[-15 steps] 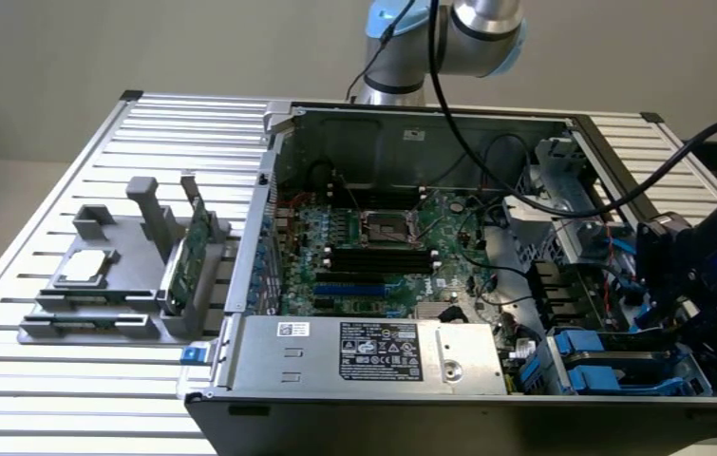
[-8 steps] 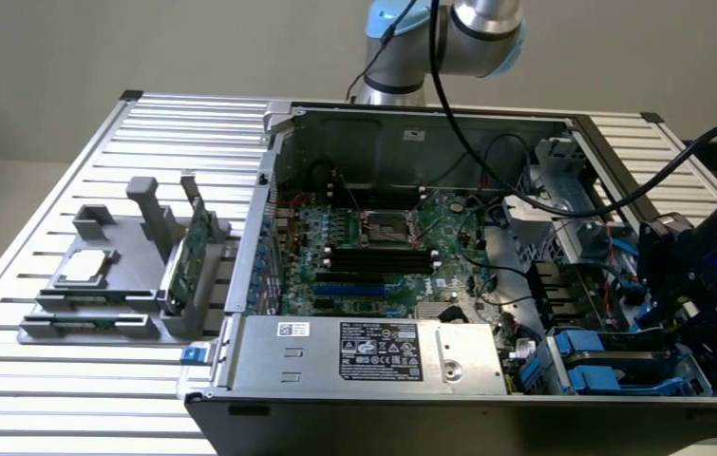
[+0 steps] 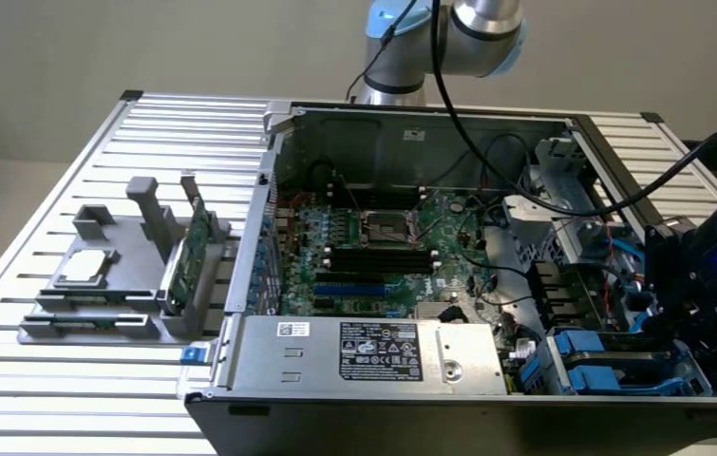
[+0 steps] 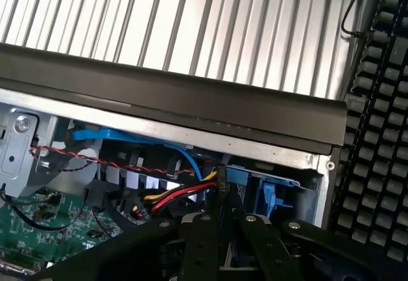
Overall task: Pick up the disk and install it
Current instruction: 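Insert the first disk wire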
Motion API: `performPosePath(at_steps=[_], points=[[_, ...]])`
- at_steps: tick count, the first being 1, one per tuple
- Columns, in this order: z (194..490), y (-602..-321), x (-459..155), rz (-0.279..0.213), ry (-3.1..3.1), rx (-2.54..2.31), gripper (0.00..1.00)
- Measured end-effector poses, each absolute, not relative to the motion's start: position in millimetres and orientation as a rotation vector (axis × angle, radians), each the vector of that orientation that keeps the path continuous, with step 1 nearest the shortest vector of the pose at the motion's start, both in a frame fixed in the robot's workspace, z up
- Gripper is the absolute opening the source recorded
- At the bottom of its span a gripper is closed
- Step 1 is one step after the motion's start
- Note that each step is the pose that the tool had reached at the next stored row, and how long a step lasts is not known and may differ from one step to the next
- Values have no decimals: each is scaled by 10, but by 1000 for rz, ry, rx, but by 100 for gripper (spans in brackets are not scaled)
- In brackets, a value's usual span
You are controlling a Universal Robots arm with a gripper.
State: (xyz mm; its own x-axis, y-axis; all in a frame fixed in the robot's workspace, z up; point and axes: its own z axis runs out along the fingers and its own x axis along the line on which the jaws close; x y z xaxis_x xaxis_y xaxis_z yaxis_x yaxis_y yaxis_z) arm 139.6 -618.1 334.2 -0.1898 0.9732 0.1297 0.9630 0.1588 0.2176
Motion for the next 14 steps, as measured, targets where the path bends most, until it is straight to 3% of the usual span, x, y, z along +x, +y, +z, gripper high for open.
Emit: performPosePath(at_steps=[14], points=[[3385, -6173, 1389, 373, 2278, 2075, 16]])
